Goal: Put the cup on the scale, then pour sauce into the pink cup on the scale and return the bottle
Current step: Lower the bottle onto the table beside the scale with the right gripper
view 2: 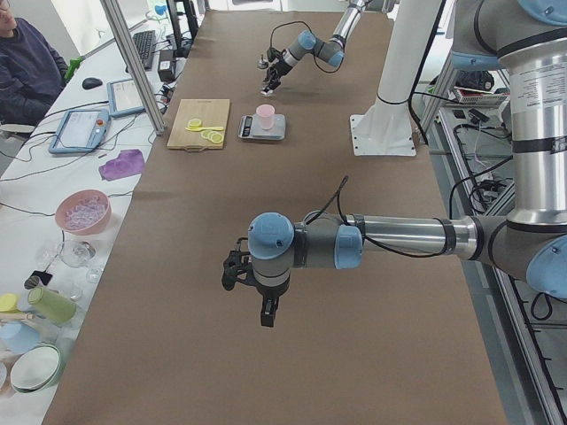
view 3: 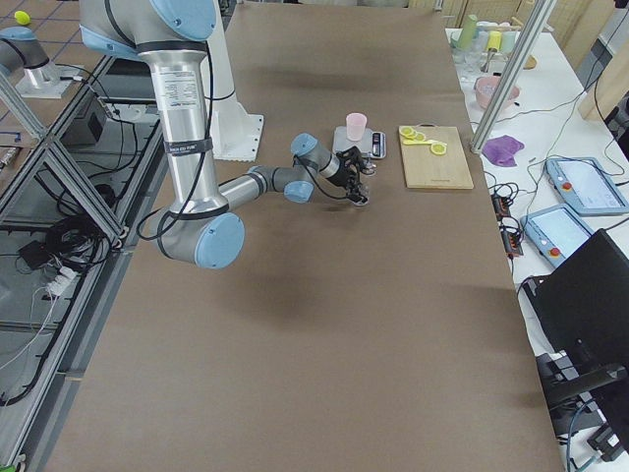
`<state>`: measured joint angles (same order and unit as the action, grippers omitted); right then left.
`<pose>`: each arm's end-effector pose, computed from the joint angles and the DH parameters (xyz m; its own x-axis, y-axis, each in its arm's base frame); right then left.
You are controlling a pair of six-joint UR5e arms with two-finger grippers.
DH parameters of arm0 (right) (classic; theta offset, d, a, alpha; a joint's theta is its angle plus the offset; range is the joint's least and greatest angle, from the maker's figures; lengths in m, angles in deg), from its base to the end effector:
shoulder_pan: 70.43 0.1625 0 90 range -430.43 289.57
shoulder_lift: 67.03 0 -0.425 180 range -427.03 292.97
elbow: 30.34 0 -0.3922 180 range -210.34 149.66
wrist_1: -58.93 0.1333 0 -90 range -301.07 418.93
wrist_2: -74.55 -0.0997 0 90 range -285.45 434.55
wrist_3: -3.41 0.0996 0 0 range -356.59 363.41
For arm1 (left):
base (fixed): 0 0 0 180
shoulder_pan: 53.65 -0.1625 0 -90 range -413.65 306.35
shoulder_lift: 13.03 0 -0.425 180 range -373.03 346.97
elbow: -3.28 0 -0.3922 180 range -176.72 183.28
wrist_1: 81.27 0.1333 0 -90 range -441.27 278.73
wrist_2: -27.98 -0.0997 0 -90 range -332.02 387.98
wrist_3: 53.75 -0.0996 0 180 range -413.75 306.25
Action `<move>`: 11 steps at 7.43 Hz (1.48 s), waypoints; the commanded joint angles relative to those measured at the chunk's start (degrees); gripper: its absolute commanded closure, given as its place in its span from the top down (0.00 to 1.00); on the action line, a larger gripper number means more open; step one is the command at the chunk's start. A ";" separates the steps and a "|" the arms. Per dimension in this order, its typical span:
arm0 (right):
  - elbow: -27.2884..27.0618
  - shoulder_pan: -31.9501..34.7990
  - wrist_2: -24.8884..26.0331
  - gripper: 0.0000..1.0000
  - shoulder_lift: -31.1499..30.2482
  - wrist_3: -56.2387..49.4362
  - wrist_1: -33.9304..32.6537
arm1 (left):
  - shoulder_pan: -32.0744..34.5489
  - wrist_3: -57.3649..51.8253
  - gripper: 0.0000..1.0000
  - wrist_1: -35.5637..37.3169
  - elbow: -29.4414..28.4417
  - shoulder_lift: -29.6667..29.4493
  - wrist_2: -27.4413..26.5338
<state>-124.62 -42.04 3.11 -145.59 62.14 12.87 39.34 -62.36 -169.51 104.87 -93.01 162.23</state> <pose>-0.4438 -0.4274 0.4344 0.7392 -0.1598 0.6542 -0.3612 0.7259 0.5854 -0.0855 -0.4137 0.6419 0.7150 0.1103 -0.6904 -0.0555 0.9933 0.1012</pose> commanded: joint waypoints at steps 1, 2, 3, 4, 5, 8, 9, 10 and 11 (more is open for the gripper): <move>-0.11 -0.09 0.07 0.00 0.16 0.16 0.00 | 0.00 0.00 0.98 0.00 0.01 0.00 -0.04; -0.29 -0.09 0.16 0.03 0.16 0.16 0.00 | 0.00 0.09 0.98 0.00 0.09 0.00 -0.04; -0.46 -0.09 0.50 0.99 0.16 3.29 0.00 | 0.00 0.09 0.98 0.00 0.09 0.00 0.05; -0.46 -0.09 0.68 1.00 0.16 5.06 0.00 | 0.00 0.17 0.98 0.00 0.18 -0.09 0.05; -0.55 -0.09 0.86 1.00 0.16 5.17 0.00 | 0.00 0.18 0.98 0.00 0.18 -0.17 0.05; -0.55 -0.09 0.86 1.00 0.16 5.08 0.00 | -0.09 0.18 0.98 0.00 0.09 -0.35 -0.04; -0.64 -0.09 0.95 1.00 0.16 5.08 0.00 | -0.09 0.26 0.98 0.00 0.09 -0.44 0.05; -0.90 0.00 1.30 1.00 -0.02 5.17 0.00 | -0.09 0.26 0.98 0.09 0.09 -0.44 -0.04; -1.16 -0.61 2.78 1.00 -0.71 5.34 0.00 | 0.00 0.18 0.98 0.09 0.09 -0.44 -0.04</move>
<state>-125.48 -42.24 4.63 -145.71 67.32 12.87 39.27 -62.13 -169.46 104.97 -93.44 162.21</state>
